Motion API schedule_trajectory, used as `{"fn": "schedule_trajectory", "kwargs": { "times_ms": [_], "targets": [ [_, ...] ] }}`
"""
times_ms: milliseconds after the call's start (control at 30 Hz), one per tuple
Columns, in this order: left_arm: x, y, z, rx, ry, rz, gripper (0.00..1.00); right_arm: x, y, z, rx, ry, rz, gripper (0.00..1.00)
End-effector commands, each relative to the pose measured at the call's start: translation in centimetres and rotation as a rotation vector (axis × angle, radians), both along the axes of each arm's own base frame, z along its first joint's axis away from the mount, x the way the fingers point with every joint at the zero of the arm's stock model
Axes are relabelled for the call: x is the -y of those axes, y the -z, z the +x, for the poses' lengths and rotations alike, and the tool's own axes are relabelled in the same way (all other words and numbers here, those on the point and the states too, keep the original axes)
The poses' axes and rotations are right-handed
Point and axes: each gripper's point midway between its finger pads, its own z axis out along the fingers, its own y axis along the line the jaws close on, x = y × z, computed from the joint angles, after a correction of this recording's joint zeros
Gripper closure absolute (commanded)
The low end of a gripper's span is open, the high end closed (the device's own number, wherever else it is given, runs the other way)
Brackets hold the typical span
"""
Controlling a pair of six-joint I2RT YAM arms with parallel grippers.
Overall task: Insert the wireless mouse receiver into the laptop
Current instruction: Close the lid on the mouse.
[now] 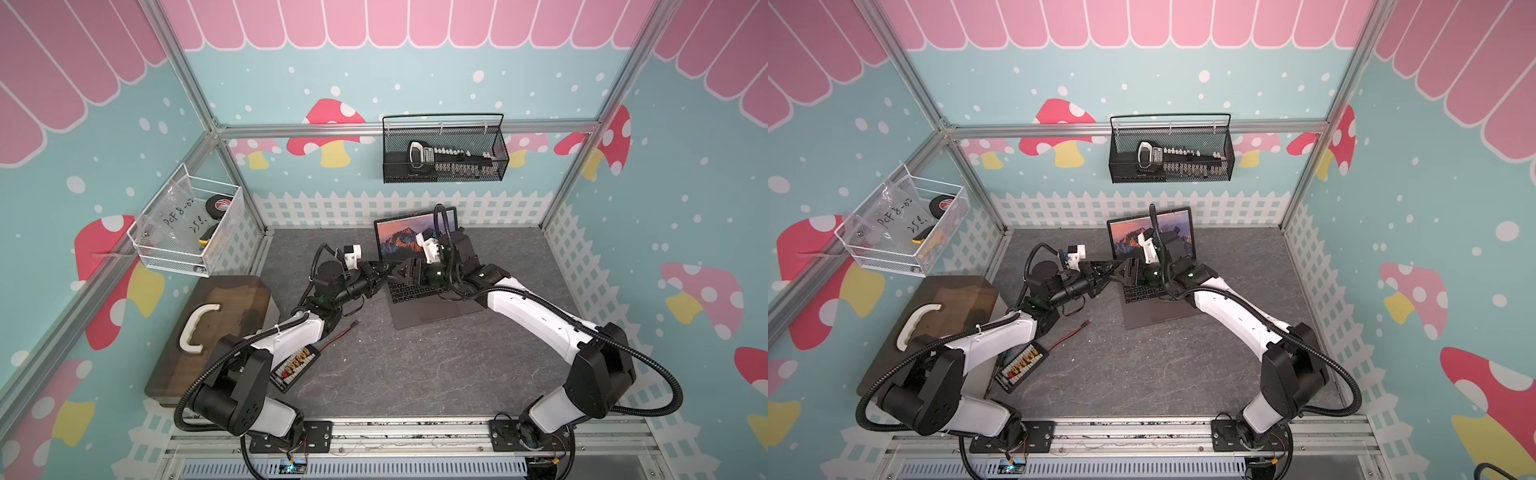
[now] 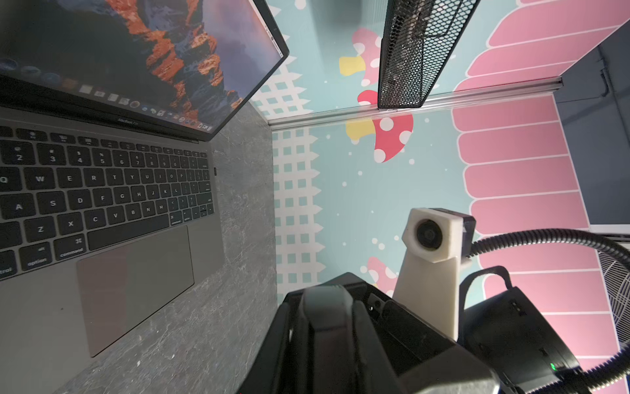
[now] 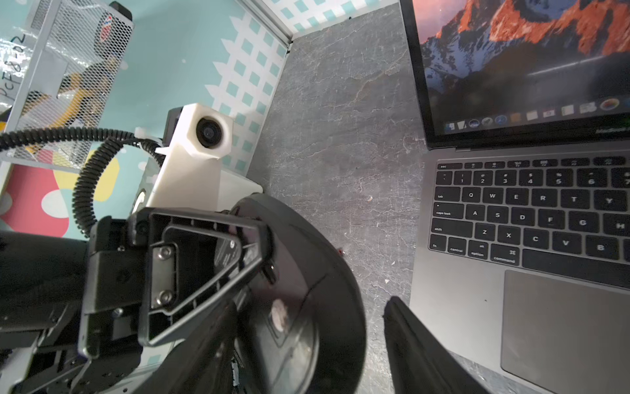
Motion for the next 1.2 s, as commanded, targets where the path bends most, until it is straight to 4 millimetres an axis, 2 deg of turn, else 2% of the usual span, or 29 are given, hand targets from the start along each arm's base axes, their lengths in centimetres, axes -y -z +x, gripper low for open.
{"fn": "schedule_trajectory", "kwargs": {
  "times_ms": [0,100,167,333,400,533,600,700,800,867,900,1167],
  "targets": [
    [-0.8,-3.2,0.1,0.102,-0.015,-0.013,1.00,2.6,-1.8,-0.6,0.059,0.017,-0.002,0.27],
    [-0.8,-3.1,0.1,0.100,-0.017,-0.010,1.00,3.3,-1.8,-1.1,0.058,0.010,0.014,0.27],
    [-0.8,-3.1,0.1,0.099,-0.017,-0.013,1.00,3.5,-1.3,-1.2,0.043,0.019,0.018,0.32],
    [-0.8,-3.1,0.0,0.097,-0.012,-0.016,1.00,2.6,-0.8,-1.0,0.003,0.005,0.071,0.64],
    [-0.7,-3.1,0.0,0.097,-0.012,-0.016,1.00,1.7,-1.0,-1.0,-0.006,-0.018,0.106,0.72],
    [-0.3,-3.0,-0.1,0.095,-0.007,-0.015,1.00,0.1,-1.0,-0.7,-0.012,-0.049,0.129,0.77],
    [-0.1,-2.9,-0.1,0.095,-0.001,-0.017,1.00,-0.3,-1.2,-0.5,-0.014,-0.048,0.138,0.73],
    [-0.3,-2.9,-0.1,0.094,-0.006,-0.017,1.00,1.0,-0.9,0.0,0.000,0.030,0.114,0.72],
    [-0.5,-3.0,-0.1,0.097,-0.011,-0.011,1.00,2.6,-0.9,0.1,0.015,0.096,0.101,0.86],
    [-0.5,-3.0,-0.1,0.101,-0.011,-0.004,1.00,3.0,-1.3,-0.1,0.037,0.106,0.108,0.97],
    [-0.5,-3.0,-0.1,0.101,-0.013,-0.001,1.00,3.0,-1.7,-0.2,0.049,0.104,0.117,1.00],
    [-0.5,-2.9,-0.2,0.100,-0.012,0.001,1.00,1.5,-3.6,-0.6,0.078,0.025,0.184,1.00]
  ]
}}
